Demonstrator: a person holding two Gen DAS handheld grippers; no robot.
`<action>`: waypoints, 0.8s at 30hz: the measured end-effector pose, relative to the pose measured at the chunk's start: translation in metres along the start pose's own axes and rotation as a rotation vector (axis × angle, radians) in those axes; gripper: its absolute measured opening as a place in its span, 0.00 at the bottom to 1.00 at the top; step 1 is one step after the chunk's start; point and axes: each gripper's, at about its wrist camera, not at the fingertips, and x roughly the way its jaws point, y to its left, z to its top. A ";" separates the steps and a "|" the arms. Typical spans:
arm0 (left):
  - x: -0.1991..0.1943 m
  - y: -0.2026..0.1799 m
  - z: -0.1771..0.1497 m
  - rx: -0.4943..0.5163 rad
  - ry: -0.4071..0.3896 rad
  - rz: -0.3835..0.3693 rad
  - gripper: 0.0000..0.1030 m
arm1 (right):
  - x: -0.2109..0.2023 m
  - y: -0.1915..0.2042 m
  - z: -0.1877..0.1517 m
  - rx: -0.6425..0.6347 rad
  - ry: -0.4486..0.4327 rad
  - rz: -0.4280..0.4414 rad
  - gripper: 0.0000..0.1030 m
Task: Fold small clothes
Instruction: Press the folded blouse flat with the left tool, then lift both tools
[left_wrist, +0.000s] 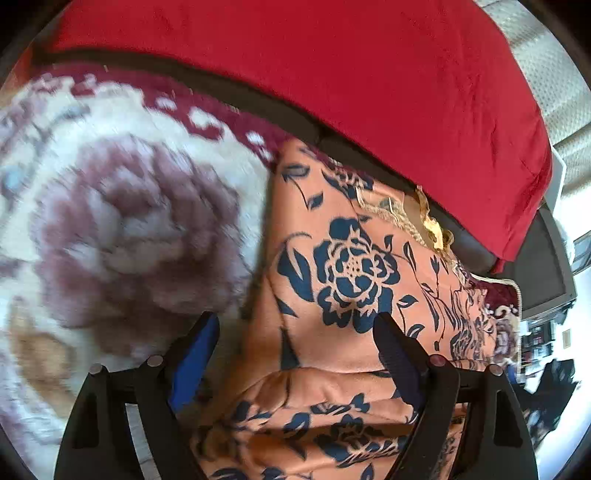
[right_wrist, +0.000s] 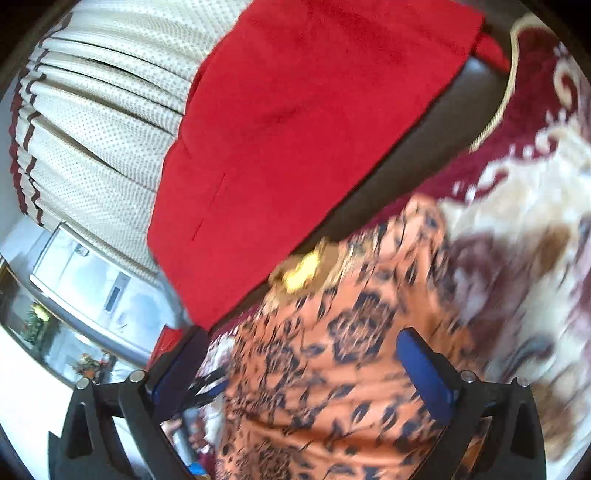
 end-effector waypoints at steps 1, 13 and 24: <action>0.001 -0.001 -0.001 0.007 -0.006 0.010 0.70 | 0.005 0.000 -0.006 -0.001 0.017 0.010 1.00; -0.003 0.019 0.010 0.004 0.009 0.039 0.10 | 0.018 -0.004 -0.032 -0.034 0.049 -0.016 1.00; -0.031 -0.018 -0.010 0.146 -0.139 0.222 0.74 | 0.024 -0.015 0.006 0.062 0.071 0.052 1.00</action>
